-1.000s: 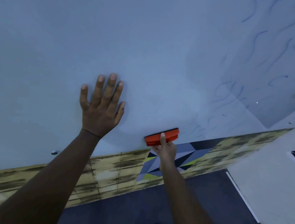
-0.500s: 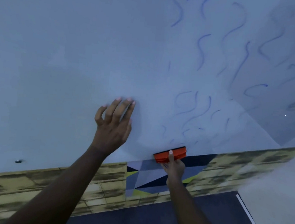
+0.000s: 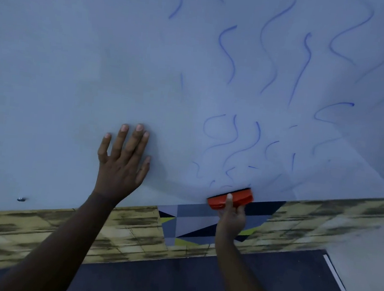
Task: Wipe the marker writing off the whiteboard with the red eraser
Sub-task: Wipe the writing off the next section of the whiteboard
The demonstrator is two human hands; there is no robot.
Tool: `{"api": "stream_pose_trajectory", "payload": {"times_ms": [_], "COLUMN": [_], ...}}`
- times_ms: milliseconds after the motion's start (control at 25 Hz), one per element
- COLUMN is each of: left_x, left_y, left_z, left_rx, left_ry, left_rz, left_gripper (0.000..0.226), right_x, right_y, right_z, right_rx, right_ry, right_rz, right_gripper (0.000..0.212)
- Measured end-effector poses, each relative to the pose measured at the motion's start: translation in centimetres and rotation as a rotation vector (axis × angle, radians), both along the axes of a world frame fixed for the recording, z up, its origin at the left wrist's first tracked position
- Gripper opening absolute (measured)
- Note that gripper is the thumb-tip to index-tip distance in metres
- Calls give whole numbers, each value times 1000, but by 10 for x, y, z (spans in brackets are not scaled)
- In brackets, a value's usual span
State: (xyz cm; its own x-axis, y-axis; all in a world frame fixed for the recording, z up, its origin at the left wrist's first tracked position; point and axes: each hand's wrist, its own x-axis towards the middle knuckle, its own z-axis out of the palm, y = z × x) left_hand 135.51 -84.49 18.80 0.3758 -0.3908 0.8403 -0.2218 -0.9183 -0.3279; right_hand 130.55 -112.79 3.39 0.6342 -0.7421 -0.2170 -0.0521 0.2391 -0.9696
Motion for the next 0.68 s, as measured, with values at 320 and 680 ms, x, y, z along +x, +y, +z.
{"api": "stream_pose_trajectory", "payload": {"times_ms": [320,680], "left_x": [0,-7], "left_y": [-20,-24], "left_z": [-7,9], "left_rx": [-111,-182], "left_ry": [32,7], "left_rz": [-11,-67], "left_gripper": [81,70], "right_x": [-5,-13], "right_y": [48,86], "right_z": [70,91], "right_rx": [-463,-1150], "right_ry": [-122,-167], "right_rz": [35,228], "right_gripper": [72,72]}}
